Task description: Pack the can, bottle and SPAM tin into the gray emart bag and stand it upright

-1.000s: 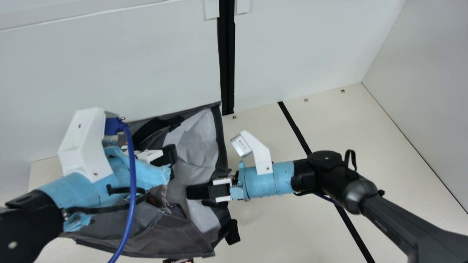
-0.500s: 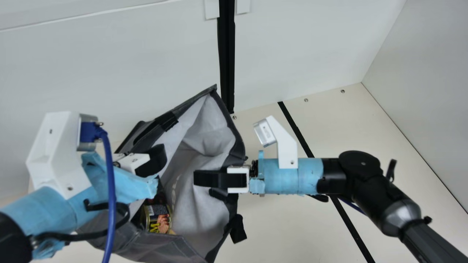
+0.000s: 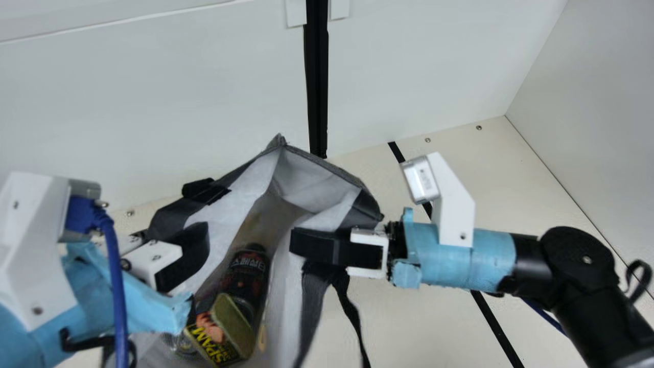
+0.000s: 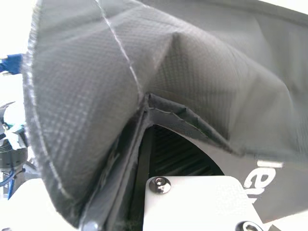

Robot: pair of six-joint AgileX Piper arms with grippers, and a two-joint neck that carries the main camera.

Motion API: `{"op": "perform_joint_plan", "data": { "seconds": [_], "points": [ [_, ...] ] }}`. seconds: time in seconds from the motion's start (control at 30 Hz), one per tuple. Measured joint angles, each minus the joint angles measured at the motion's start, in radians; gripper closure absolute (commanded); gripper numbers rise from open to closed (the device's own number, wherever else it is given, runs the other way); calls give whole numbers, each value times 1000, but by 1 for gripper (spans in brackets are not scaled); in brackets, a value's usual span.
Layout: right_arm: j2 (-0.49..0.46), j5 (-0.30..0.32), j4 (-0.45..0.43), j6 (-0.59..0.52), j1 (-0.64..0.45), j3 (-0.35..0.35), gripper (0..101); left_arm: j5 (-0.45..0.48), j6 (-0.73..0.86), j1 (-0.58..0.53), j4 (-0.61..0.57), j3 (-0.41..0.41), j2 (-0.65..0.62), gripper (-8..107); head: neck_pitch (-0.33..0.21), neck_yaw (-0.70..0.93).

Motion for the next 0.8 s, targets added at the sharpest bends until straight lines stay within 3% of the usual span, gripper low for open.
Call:
{"op": "perform_joint_plan", "data": {
  "seconds": [0.53, 0.63, 0.8],
  "points": [
    [-215, 7, -95, 256, -94, -143, 101, 270, 76, -15, -38, -241, -19, 107, -2, 2],
    [-235, 7, -148, 312, -107, -173, 101, 279, 76, -40, -38, -244, -28, 107, -2, 0],
    [-262, 6, -259, 406, -111, -194, 101, 281, 65, -75, -40, -180, -45, 107, 0, 2]
  ]
}}
